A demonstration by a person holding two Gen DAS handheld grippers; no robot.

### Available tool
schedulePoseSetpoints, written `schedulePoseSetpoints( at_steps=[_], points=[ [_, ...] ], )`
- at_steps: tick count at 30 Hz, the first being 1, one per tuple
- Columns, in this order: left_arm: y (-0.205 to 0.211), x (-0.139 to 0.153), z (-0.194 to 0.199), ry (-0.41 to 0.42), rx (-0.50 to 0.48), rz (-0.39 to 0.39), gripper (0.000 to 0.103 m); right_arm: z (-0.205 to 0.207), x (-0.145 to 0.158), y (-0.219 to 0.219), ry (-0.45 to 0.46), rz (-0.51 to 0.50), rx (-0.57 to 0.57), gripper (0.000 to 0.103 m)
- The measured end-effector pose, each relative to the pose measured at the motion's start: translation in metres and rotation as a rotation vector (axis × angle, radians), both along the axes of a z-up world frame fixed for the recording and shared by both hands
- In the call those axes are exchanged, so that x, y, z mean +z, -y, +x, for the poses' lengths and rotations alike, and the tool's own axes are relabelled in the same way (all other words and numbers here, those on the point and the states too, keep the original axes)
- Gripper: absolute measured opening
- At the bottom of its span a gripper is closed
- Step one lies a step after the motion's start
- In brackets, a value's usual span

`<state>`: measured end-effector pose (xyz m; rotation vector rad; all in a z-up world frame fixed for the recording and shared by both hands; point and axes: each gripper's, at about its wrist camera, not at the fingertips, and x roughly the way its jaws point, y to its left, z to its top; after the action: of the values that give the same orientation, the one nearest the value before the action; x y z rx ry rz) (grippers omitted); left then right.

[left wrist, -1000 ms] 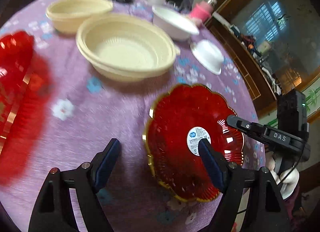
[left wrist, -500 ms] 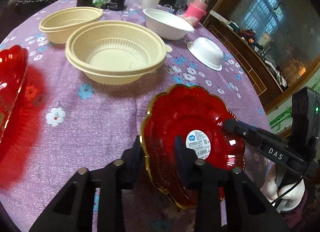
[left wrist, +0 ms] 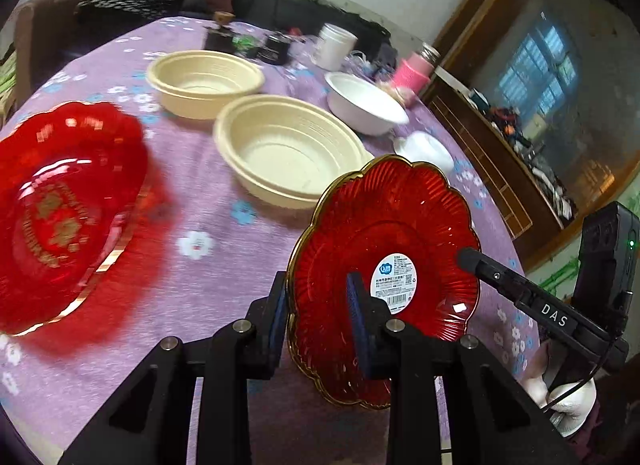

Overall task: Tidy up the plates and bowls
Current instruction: 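Lower the red plate onto the first red plate and open the right tool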

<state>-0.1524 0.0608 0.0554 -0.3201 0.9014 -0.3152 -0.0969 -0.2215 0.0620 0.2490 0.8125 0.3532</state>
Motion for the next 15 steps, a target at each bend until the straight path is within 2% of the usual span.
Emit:
schedulePoseSetpoints(
  at_steps=[7,15],
  points=[
    [-0.051,0.028,-0.017,0.06,0.133,-0.016,0.028,0.009,0.025,-0.047,0.056,0.056,0.106,0.009],
    [-0.12,0.057,-0.028,0.122,0.299,-0.007,0.028,0.026,0.065,-0.123,0.136,0.105,0.248,0.009]
  ],
)
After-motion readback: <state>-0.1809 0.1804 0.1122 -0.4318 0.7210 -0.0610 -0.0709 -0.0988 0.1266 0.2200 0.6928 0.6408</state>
